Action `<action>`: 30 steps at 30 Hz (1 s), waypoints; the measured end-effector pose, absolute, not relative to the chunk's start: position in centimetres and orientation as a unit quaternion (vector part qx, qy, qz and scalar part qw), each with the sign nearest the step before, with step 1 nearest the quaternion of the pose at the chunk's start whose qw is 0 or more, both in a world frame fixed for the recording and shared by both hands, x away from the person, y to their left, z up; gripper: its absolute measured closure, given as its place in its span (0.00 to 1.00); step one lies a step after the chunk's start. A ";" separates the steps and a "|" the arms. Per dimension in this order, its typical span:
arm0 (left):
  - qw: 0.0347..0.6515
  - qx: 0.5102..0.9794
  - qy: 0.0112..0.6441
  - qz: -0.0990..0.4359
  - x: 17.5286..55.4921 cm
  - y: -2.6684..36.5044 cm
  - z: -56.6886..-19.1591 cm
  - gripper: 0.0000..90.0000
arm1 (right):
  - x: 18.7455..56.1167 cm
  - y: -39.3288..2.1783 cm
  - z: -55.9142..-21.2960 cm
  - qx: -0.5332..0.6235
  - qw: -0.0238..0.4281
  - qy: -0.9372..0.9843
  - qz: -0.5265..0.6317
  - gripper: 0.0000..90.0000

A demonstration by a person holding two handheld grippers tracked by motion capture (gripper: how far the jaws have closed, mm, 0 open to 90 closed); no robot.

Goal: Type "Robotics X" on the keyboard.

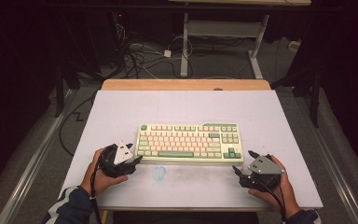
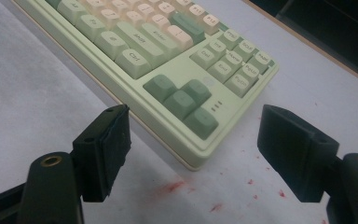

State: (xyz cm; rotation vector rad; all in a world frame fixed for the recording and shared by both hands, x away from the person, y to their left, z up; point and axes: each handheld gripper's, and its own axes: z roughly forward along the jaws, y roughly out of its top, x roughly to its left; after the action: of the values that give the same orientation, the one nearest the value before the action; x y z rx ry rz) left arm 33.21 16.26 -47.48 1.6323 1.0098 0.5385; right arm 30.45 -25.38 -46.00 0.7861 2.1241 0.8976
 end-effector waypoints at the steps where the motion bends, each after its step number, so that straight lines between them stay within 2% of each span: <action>1: 0.547 0.686 0.426 0.220 33.2 16.3 -47.3 0.63 | 30.4 -25.4 -46.0 0.303 0.346 0.818 0.345 0.30; 4: 0.549 0.687 0.427 0.210 33.3 16.1 -46.8 0.84 | 30.5 -25.4 -46.0 0.303 0.346 0.818 0.346 0.30; 9: 0.549 0.697 0.418 0.195 33.3 15.6 -46.6 0.97 | 30.4 -25.3 -46.0 0.301 0.345 0.819 0.345 0.30; 30: 0.540 0.736 0.372 0.168 35.0 8.8 -46.0 0.97 | 30.6 -25.0 -46.3 0.297 0.340 0.825 0.340 0.30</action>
State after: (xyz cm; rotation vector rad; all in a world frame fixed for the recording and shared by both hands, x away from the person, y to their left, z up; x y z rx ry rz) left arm 35.01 8.76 -45.96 1.7500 0.8839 0.3991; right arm 30.55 -25.03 -46.27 0.7734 2.1470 0.8849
